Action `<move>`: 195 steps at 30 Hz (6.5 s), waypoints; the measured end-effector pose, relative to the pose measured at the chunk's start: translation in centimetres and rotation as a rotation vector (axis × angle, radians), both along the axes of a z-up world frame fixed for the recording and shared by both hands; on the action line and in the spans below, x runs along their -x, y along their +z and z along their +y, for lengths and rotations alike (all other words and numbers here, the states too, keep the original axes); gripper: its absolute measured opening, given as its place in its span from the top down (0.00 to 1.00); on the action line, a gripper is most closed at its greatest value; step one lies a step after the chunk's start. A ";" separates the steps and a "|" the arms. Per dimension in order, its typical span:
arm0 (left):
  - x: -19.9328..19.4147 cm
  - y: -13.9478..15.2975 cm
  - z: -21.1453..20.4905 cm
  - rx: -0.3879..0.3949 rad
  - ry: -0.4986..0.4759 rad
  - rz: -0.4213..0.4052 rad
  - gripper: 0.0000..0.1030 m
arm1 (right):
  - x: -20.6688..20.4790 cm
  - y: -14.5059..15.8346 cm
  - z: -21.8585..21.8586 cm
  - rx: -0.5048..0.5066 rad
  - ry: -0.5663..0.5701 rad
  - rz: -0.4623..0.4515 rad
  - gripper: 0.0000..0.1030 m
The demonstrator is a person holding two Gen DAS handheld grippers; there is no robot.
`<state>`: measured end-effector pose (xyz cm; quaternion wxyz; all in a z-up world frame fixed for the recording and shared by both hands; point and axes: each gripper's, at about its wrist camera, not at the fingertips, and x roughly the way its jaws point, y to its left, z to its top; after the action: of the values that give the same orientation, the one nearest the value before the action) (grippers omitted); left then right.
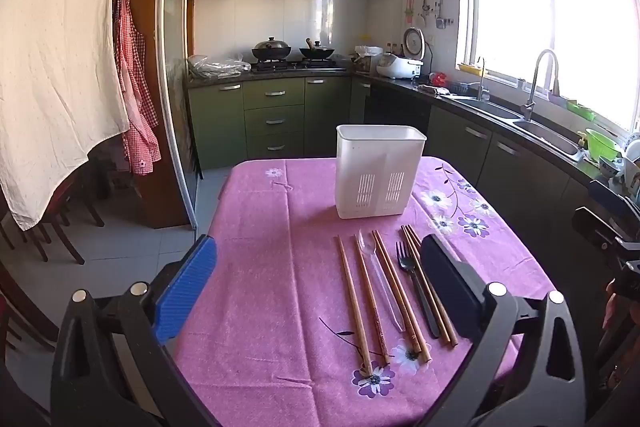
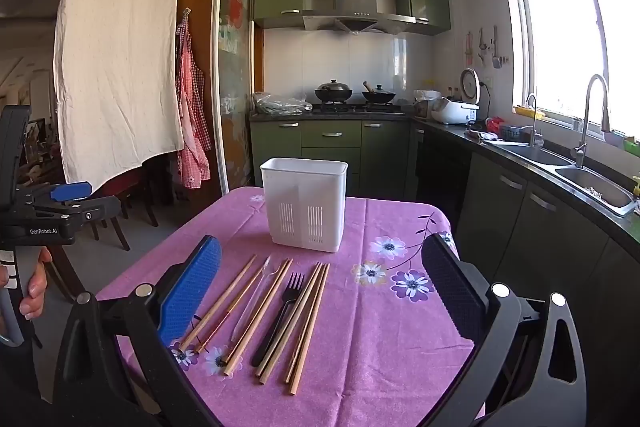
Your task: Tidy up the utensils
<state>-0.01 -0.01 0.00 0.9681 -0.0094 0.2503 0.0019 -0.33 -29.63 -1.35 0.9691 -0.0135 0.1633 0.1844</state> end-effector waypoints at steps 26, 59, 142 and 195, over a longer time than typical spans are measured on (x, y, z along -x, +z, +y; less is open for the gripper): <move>-0.5 -0.3 -0.2 -0.002 -0.007 0.008 0.06 | -0.3 -0.7 0.5 0.003 0.002 0.011 0.04; -0.2 -0.8 -0.6 0.000 -0.012 0.013 0.06 | -1.0 -1.4 0.7 0.004 0.007 0.026 0.04; -24.3 -15.8 -8.4 0.019 -0.066 0.803 0.85 | -20.3 -11.0 -0.7 0.157 0.046 0.680 0.41; -16.4 -3.3 -3.9 0.037 -0.088 0.330 0.92 | -21.3 -17.3 15.4 0.269 0.091 0.964 0.91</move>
<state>16.35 -3.96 -3.31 0.9126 -0.0158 0.4062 -0.0436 20.92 -14.23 -18.65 0.7641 -0.0586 0.6141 0.1889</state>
